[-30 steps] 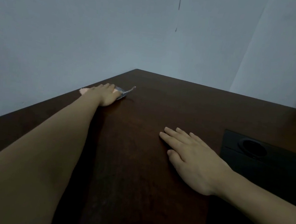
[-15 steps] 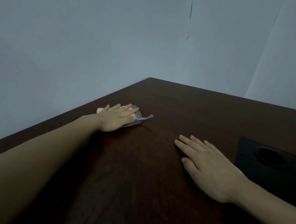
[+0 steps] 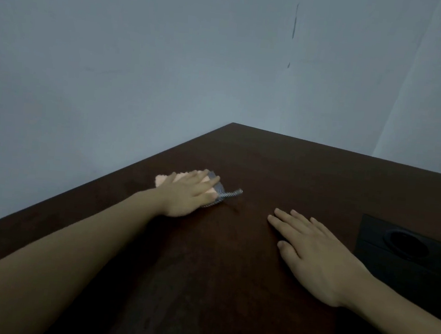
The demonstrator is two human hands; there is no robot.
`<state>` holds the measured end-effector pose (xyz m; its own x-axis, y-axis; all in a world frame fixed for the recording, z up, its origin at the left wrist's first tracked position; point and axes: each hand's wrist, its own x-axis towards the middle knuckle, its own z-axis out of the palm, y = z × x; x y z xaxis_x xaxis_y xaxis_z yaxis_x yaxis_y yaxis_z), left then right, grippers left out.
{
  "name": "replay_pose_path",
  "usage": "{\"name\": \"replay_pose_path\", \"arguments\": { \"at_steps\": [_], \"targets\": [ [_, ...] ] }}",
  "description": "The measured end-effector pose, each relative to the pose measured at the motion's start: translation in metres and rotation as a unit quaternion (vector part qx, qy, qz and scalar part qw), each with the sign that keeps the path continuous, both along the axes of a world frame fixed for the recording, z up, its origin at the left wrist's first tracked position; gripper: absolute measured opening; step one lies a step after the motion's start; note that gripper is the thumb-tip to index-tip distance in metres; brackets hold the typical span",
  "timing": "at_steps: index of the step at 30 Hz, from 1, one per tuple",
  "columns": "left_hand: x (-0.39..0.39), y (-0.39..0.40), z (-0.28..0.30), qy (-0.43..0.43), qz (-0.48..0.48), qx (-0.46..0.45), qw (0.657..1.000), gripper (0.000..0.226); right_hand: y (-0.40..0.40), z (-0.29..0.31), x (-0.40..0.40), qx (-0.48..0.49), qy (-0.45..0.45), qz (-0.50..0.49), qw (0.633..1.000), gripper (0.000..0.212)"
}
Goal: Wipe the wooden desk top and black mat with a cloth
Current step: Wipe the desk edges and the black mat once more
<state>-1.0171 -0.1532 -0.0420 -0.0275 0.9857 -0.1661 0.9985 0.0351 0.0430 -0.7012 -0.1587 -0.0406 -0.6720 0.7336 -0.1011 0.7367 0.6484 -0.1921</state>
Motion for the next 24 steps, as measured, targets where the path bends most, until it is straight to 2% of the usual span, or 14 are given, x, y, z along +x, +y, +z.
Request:
{"name": "replay_pose_path", "arguments": {
  "at_steps": [2,4,7,9,11,14,18,21,24],
  "targets": [
    [-0.004,-0.016,-0.003,-0.001,-0.025,0.004,1.000,0.076,0.000,-0.001,0.000,0.001,0.001,0.001,1.000,0.054],
    [-0.028,-0.021,0.001,-0.008,-0.008,0.019,1.000,0.079,0.000,-0.003,0.000,0.002,0.003,0.003,1.000,0.054],
    [-0.087,-0.016,0.001,0.019,0.108,0.034,0.993,0.061,0.003,-0.003,0.001,-0.002,-0.004,0.004,1.000,0.054],
    [-0.117,-0.011,0.000,0.019,0.198,0.036,0.979,0.060,0.004,-0.003,0.002,-0.001,-0.005,0.002,1.000,0.054],
    [-0.126,-0.007,-0.005,0.019,0.229,0.048,0.972,0.063,0.005,-0.003,0.001,0.001,-0.005,0.002,1.000,0.054],
    [-0.107,-0.013,-0.007,0.031,0.204,0.035,0.978,0.063,0.005,-0.004,0.000,-0.001,-0.002,0.002,1.000,0.054],
    [-0.065,-0.045,-0.001,0.039,0.104,0.025,0.994,0.064,0.004,-0.005,0.001,0.001,0.001,0.003,1.000,0.054],
    [-0.039,-0.072,-0.004,0.022,0.027,0.012,0.999,0.082,0.005,-0.006,0.001,0.004,0.002,0.004,1.000,0.055],
    [-0.046,-0.075,-0.004,-0.012,0.015,0.021,1.000,0.108,0.006,-0.007,0.001,0.006,0.004,0.002,1.000,0.054]
  ]
}}
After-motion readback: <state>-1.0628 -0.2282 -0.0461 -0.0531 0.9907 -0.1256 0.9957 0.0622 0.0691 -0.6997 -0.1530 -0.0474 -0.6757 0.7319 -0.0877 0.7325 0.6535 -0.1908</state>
